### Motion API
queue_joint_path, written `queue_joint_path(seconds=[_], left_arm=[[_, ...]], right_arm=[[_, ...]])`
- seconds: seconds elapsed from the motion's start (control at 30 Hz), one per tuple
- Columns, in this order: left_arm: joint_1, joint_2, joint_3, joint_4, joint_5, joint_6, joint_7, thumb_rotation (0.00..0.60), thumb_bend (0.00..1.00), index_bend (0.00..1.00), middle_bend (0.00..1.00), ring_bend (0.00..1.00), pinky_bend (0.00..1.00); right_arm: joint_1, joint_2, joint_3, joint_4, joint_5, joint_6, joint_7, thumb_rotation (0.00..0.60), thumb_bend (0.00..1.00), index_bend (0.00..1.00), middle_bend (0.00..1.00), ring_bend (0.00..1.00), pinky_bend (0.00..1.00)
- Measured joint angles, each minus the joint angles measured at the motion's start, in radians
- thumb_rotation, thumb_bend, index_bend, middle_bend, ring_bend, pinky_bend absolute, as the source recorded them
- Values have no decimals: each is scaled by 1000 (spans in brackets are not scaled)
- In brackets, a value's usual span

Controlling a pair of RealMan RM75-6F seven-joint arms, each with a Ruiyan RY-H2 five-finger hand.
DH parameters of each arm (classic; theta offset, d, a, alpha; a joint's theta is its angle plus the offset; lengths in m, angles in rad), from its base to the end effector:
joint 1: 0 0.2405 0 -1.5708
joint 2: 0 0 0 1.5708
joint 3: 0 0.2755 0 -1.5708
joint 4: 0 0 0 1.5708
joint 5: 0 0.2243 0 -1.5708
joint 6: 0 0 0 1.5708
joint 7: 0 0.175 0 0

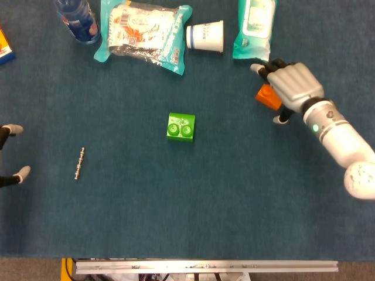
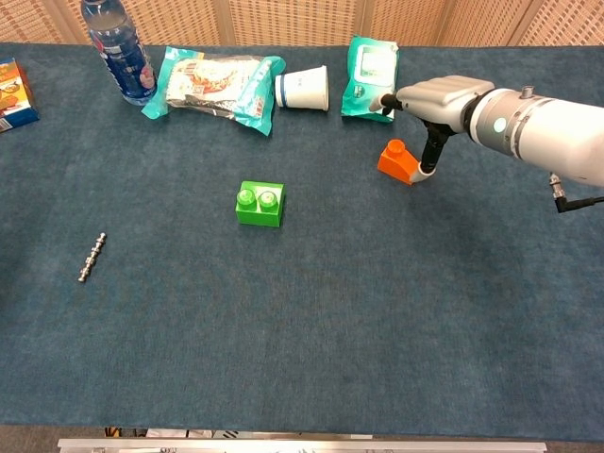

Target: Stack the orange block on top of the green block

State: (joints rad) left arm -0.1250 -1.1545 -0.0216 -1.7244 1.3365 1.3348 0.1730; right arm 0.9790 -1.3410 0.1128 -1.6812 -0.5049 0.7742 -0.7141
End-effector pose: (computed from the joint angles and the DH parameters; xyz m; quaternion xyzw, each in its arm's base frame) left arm -0.3334 0.2145 0.1094 -0.6041 -0.4575 -0.3106 0.5738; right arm -0.1487 -0.3991 -0.0222 0.7961 -0.4047 0.1891 0.4083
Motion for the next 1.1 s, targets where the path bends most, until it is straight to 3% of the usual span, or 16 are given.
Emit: queue_joint_path(seconds=[0.27,0.67,1.1], left_arm=[[-2,1,3,-2,-1,-5,4,600,159,277,336,284,256],[-3,-1,1,2,1,0,-1,600,159,277,336,284,256],[-2,-4,4,8,4,0,-8,600,160,277,336,284,256]], right_arm=[[21,-28,-62,54,3,-26,40,600,0,0,140,87,249],[47,-64,-93,110,-13,-79,106,600,0,0,140,87,249],[50,-33,-126,35,-155,-140,189,600,0,0,143,87,245]])
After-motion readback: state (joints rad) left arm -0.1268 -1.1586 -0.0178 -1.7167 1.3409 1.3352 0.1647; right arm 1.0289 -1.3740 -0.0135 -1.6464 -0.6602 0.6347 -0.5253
